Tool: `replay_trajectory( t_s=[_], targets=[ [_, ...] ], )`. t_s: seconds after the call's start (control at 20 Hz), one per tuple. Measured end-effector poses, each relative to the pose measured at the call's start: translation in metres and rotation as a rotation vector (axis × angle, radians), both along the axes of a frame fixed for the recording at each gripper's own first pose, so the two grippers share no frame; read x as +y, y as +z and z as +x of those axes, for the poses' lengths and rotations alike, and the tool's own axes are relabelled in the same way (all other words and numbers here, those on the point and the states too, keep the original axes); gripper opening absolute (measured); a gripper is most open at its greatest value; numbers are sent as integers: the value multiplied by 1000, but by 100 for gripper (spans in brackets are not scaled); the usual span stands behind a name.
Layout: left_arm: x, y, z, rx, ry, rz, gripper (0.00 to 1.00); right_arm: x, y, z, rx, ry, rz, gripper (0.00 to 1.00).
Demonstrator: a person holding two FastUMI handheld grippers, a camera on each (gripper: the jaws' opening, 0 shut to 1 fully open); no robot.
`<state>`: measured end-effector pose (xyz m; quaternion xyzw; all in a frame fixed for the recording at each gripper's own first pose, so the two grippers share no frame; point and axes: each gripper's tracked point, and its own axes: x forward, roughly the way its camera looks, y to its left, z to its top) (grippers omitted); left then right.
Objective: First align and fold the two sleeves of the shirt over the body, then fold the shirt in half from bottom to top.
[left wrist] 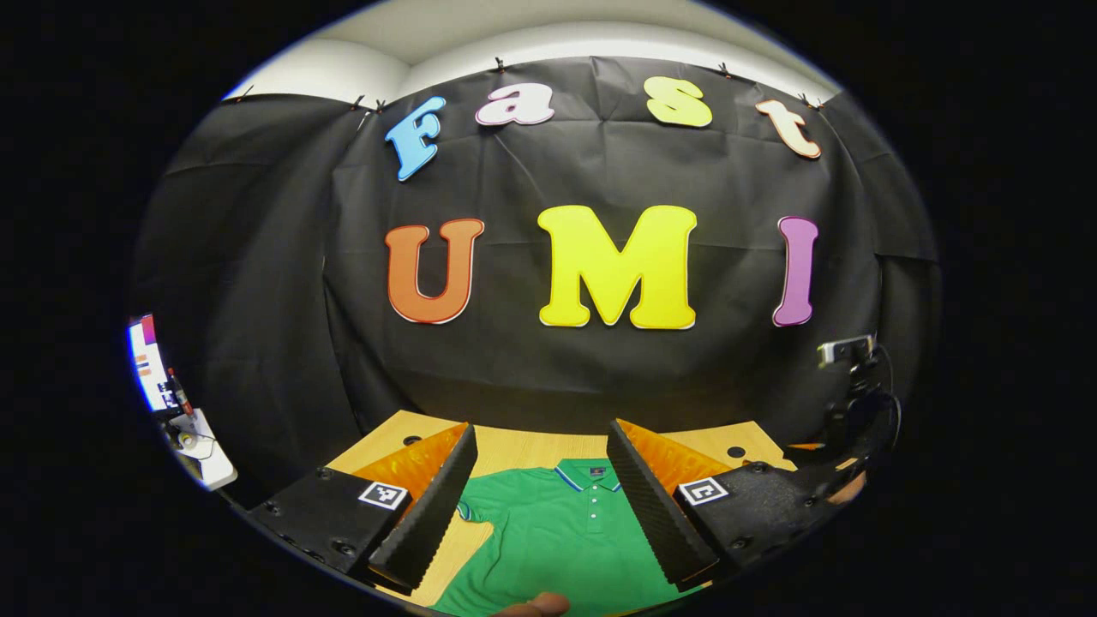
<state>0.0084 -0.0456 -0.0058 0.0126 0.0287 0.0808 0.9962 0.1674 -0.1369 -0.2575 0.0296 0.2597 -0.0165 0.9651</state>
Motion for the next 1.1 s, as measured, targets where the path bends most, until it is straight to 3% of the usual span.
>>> replay_trajectory(
  t_s=[0.3,0.55,0.6,0.65,0.7,0.85,1.0,1.05,1.1],
  targets=[
    [8,-15,-22,40,138,-9,99,0,-119,46,261,25,93,96],
    [4,-11,-45,35,226,-1,99,5,-156,65,364,4,194,89],
    [3,-6,-49,25,231,0,99,6,-161,67,376,10,204,73],
    [2,-4,-52,18,236,5,99,9,-162,67,390,17,229,74],
    [1,2,-56,8,245,14,99,14,-163,65,419,17,268,63],
    [-4,9,-65,4,248,37,99,19,-166,73,419,13,317,48],
    [-5,18,-71,-3,244,65,99,14,-164,71,454,-37,370,19],
    [-4,23,-72,-11,236,60,94,8,-169,75,465,-78,397,20],
    [-5,24,-71,-15,225,47,99,10,-164,75,473,-97,452,17]
  ],
)
